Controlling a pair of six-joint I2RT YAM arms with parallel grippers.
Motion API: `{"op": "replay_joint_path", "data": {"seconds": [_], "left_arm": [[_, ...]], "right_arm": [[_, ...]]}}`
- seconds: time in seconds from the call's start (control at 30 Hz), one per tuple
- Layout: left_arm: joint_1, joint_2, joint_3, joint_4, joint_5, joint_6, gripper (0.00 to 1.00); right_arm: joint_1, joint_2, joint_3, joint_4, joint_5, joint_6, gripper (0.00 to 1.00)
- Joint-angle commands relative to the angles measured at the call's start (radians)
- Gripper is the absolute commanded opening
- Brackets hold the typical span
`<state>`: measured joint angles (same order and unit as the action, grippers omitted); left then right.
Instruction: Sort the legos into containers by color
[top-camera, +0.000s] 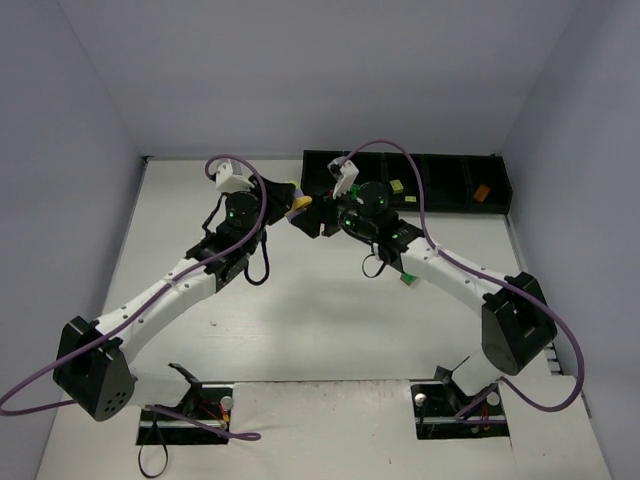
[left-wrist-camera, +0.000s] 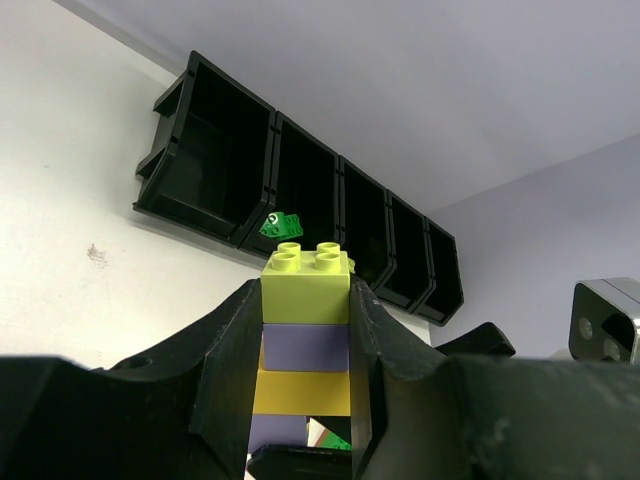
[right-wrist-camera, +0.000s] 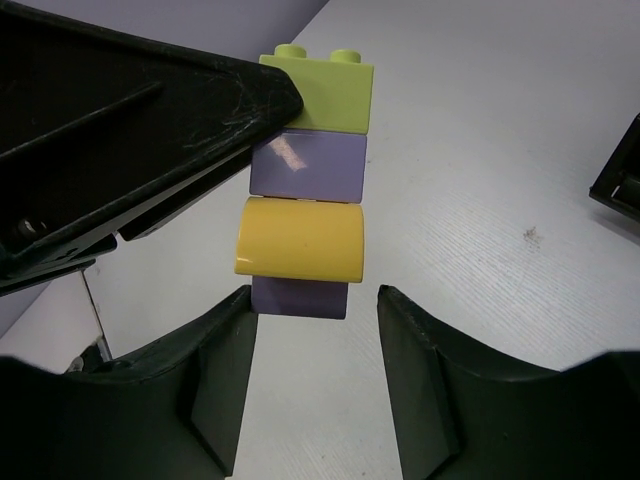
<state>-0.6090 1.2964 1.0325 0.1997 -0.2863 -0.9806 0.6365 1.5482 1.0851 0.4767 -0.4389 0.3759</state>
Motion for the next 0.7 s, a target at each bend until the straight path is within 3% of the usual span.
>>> {"op": "replay_joint_path", "data": {"seconds": [0.0, 0.17, 0.47, 0.67], "left_arm": [[-0.008, -0.011, 0.024, 0.095, 0.003, 0.016, 0.0], [-0.014, -0.023, 0.0, 0.11, -0.004, 0.02, 0.0], [-0.015, -0.045, -0.025, 0.116, -0.024, 0.034, 0.0], [-0.014, -0.045, -0.031, 0.125, -0.045, 0.054, 0.0]], "right_arm": [[0.006, -0.007, 0.047, 0.114, -0.014, 0.012, 0.47], [0.006, -0.002, 0.05, 0.129, -0.011, 0.023, 0.42], [0.006, -0.013, 0.027, 0.131, 0.005, 0.02, 0.01], [0.008, -0.042, -0.025, 0.105, 0.006, 0.006, 0.0]]}}
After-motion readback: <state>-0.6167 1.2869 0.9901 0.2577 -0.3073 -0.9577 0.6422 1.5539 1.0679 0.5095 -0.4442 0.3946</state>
